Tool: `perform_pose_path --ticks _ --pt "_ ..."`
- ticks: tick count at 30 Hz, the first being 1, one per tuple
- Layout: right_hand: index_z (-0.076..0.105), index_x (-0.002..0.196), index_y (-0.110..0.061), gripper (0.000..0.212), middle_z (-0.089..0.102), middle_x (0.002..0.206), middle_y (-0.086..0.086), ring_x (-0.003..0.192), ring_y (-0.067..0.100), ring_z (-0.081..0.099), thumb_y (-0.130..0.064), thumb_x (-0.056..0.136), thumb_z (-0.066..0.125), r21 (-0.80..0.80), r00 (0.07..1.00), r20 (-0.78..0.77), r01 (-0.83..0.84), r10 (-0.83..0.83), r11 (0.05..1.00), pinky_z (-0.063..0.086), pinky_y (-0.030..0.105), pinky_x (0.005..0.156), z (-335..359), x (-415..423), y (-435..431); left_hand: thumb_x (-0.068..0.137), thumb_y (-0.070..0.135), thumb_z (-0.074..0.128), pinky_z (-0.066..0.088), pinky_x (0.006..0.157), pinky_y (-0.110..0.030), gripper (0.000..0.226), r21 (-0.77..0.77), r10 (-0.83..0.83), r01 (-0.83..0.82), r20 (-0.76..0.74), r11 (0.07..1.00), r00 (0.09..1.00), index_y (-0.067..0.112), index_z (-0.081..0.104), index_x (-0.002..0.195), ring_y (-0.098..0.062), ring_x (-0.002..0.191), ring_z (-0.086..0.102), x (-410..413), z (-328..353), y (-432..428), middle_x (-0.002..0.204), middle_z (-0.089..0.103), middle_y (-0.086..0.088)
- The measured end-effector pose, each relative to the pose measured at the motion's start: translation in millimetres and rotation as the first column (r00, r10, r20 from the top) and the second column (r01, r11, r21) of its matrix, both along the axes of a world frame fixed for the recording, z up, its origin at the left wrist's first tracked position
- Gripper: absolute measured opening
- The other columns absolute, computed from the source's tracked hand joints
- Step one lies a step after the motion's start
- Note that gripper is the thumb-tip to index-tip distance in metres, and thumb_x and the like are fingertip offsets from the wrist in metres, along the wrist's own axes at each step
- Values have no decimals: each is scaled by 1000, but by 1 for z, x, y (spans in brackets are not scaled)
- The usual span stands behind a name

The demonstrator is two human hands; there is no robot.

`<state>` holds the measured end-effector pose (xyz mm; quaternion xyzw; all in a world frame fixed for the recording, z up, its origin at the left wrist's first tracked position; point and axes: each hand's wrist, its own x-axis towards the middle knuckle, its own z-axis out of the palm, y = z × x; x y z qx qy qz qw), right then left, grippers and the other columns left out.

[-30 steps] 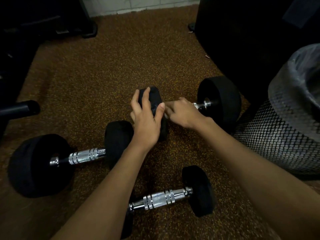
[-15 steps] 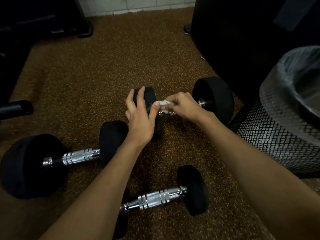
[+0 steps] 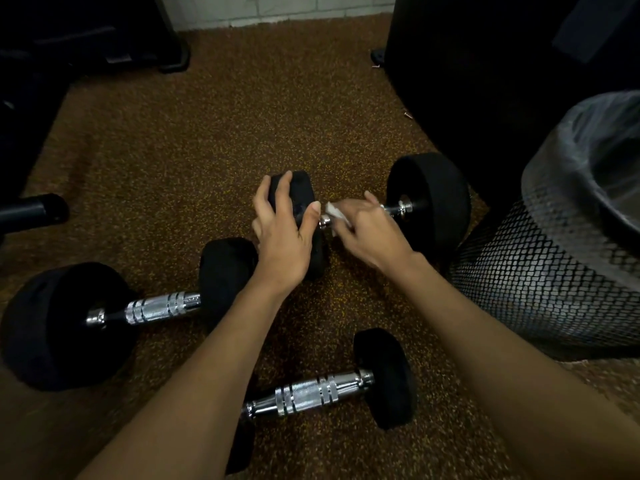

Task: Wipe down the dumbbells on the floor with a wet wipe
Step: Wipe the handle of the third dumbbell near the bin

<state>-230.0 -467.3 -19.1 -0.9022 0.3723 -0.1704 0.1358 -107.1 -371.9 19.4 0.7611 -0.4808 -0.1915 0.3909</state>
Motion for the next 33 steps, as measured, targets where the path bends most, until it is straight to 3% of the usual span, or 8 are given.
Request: perform_pose_path --ticks 4,13,18,19,21,24,27,33 --pt "62 101 -7 37 69 100 14 100 28 62 -28 99 32 -31 991 -120 61 -64 998 22 41 111 2 29 -2 97 45 40 16 102 -30 59 11 0 0 0 1000 1000 30 17 149 -32 138 15 1 1 -1 157 -1 -1" --pt "32 144 -8 68 33 151 11 142 22 17 9 83 54 -79 996 48 -76 80 994 12 38 117 -42 -16 42 97 42 41 12 98 -25 58 0 1 -1 -5 1000 1000 29 18 149 -31 139 15 1 1 -1 157 0 -1" --pt "51 133 -7 43 54 135 15 130 28 46 2 91 49 188 993 47 94 -105 978 24 19 108 -45 -33 59 97 43 40 13 98 -27 58 11 0 0 -14 1000 1000 30 18 149 -31 139 14 0 2 -1 157 -1 1" --pt "57 127 -7 32 63 122 13 114 25 59 -8 96 47 390 951 114 224 -289 893 35 12 99 -37 -29 60 97 43 40 14 99 -28 57 12 -1 1 -20 1000 1000 30 18 149 -31 139 14 1 2 -1 157 -1 2" --pt "62 117 -6 29 69 100 6 87 17 62 -21 98 46 825 741 152 270 -654 497 49 21 84 -20 -16 51 97 44 40 15 101 -30 57 16 -2 2 -28 1000 1000 31 18 148 -31 139 14 1 2 -1 156 -1 2" --pt "53 119 3 35 64 108 19 107 30 59 0 93 30 921 343 128 -390 -930 -18 47 41 91 -7 6 22 97 44 41 13 99 -28 58 12 -1 2 -25 1000 1000 31 18 148 -30 138 15 1 2 -1 156 -1 2" --pt "47 121 11 42 55 119 29 115 39 53 6 89 20 789 74 -52 -608 -996 -86 44 48 91 0 26 17 97 44 41 12 99 -27 58 6 1 -1 -25 1000 1000 30 18 149 -29 138 15 1 2 -1 156 -1 2" --pt "54 95 9 34 57 88 24 77 31 56 5 92 20 819 19 -97 -567 -995 -91 47 37 77 8 44 25 97 43 41 12 99 -26 58 2 1 -1 -22 1000 1000 30 18 149 -27 139 15 1 1 -2 156 0 1"
